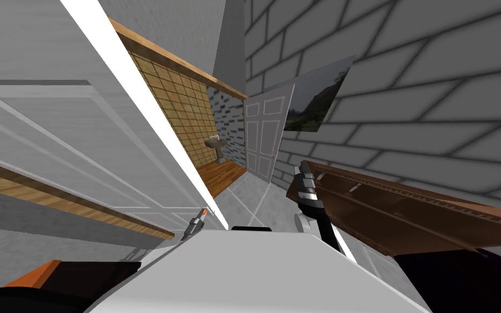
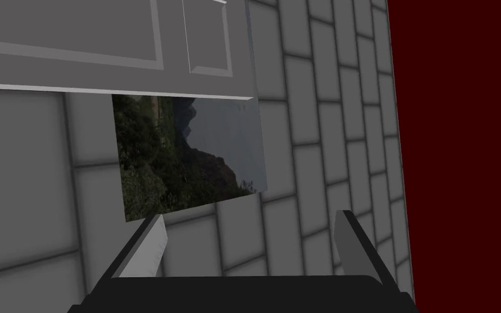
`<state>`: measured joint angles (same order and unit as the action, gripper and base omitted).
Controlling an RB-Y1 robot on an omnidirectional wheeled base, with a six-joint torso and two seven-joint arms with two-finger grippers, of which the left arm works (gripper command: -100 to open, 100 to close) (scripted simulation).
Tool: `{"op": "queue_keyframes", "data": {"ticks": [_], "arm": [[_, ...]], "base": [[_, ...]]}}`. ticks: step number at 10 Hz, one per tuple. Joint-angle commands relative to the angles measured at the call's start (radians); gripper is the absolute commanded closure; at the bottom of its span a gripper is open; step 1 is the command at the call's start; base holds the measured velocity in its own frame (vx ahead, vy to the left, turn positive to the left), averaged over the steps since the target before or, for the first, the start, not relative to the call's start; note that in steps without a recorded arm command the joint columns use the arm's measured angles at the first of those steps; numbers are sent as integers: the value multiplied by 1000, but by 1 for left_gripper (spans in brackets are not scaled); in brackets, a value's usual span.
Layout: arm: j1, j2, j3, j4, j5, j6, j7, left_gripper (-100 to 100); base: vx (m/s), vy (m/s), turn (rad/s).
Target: Pull the door open
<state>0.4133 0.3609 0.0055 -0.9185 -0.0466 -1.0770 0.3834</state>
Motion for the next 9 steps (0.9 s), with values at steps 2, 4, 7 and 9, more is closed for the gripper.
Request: {"op": "queue_keyframes", "data": {"ticks": [2,4,7,9], "arm": [[5,-16,10,-18,-15,10,-1,100],[8,-23,16,-27,-21,17,-2,100],[1,-11,11,2,-23,-5,8,100],[-3,0,12,23,-24,-25,17,100]], "base": [[-201,83,-159],[-197,63,-105],[-136,17,-120],[-221,17,-148]]}}
